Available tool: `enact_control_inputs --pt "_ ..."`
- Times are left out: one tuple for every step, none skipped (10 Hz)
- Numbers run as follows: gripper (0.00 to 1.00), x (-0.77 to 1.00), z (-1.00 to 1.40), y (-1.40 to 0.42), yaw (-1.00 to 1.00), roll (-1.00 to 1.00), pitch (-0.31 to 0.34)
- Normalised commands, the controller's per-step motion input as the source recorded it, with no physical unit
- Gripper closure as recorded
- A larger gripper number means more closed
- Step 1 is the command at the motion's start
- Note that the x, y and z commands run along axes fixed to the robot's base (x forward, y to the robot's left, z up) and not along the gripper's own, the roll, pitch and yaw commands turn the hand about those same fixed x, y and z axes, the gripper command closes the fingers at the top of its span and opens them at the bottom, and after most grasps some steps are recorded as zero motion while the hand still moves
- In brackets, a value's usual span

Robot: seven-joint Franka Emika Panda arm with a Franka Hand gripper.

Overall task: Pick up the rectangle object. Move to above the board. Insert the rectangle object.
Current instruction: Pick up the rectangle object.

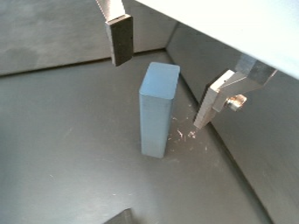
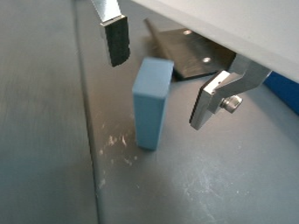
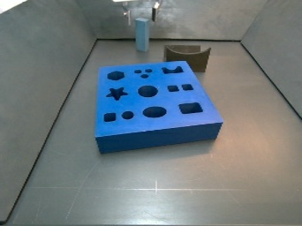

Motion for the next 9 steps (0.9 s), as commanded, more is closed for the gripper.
enact_control_inputs --pt "0.00 -0.03 -0.44 0.00 1.00 0.00 -0.066" --pt "0.00 -0.03 -0.44 0.00 1.00 0.00 -0.054" --pt "0.00 0.00 -0.32 0.08 1.00 0.02 0.000" --pt "0.00 0.00 -0.09 0.00 0.29 0.01 0.000" --pt "0.00 0.00 0.00 0.00 0.00 -0.03 0.000" --pt "0.00 0.00 -0.31 0.00 0.25 -0.16 -0.097" --pt "0.00 0.00 -0.50 0.00 0.99 -0.16 -0.166" --pt "0.00 -0.11 -0.16 0.00 0.55 -0.06 -0.211" --pt "0.00 0.00 -0.01 0.00 0.01 -0.01 -0.017"
